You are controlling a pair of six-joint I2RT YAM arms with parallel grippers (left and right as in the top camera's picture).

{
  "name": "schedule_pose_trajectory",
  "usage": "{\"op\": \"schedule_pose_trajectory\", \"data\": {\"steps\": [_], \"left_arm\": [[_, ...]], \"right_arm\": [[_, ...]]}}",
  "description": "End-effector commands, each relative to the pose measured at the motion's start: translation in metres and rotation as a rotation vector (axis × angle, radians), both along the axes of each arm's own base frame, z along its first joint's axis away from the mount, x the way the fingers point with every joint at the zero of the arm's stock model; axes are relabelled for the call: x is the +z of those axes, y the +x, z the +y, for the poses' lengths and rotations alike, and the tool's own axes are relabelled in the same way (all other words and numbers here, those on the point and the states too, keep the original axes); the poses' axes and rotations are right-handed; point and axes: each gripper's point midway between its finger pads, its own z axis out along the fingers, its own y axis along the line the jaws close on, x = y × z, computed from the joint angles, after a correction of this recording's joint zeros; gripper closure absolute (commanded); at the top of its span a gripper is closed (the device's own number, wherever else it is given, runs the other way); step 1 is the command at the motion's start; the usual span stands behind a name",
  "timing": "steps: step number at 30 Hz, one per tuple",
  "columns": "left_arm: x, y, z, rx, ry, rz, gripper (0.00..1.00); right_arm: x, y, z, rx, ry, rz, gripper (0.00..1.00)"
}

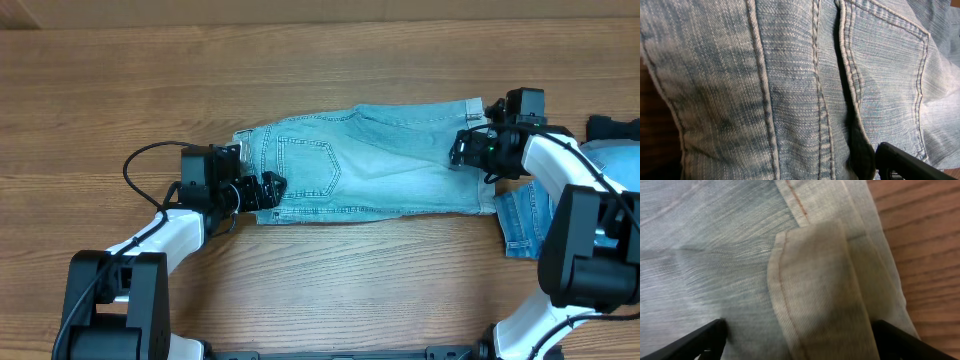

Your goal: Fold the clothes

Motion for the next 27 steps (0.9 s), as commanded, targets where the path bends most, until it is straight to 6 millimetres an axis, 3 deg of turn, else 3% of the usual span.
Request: {"op": "schedule_pose_trajectory", "data": {"steps": [1,3,4,6,8,9,12,14,20,25,26,27], "left_arm": [[-0.018,-0.013,-0.004,-0.001,-0.020,0.080,0.00],[-0.022,-0.013,0.002,0.019,0.010,0.090,0.00],[-0.023,-0.014,0.004,0.026,0.021,0.096,0.00],[-0.026,-0.013,0.008,0.042,0.044,0.099,0.00],[-0.030,-0.015,0.021,0.082,0.060,0.125,0.00],[-0.033,-0.017,0.037,0.127,0.059,0.152,0.00],[-0.039,-0.025,0.087,0.284,0.034,0.232,0.00],[-0.039,-0.028,0.106,0.325,0.009,0.240,0.00],[-0.033,-0.024,0.122,0.359,0.000,0.218,0.00],[0.004,-0.009,0.137,0.372,0.077,0.131,0.00],[0.005,-0.009,0.137,0.371,0.077,0.128,0.00],[0.005,-0.010,0.136,0.367,0.072,0.132,0.00]], "right_arm": [[-0.027,-0.007,-0.001,-0.004,0.008,0.074,0.20],[-0.028,-0.007,-0.001,-0.004,0.008,0.077,0.32],[-0.028,-0.007,-0.001,-0.008,0.009,0.078,0.54],[-0.028,-0.008,0.001,-0.012,0.017,0.083,0.78],[-0.028,-0.010,0.010,0.001,0.046,0.090,0.94],[-0.028,-0.009,0.017,-0.006,0.060,0.093,0.96],[-0.027,-0.011,0.045,0.036,0.094,0.103,0.96],[-0.027,-0.013,0.061,0.070,0.094,0.111,0.96],[-0.029,-0.026,0.107,0.122,0.104,0.159,0.96],[-0.024,-0.034,0.131,0.169,0.097,0.187,0.96],[-0.019,-0.031,0.129,0.165,0.093,0.189,0.88],[-0.009,-0.025,0.123,0.152,0.068,0.188,0.65]]}}
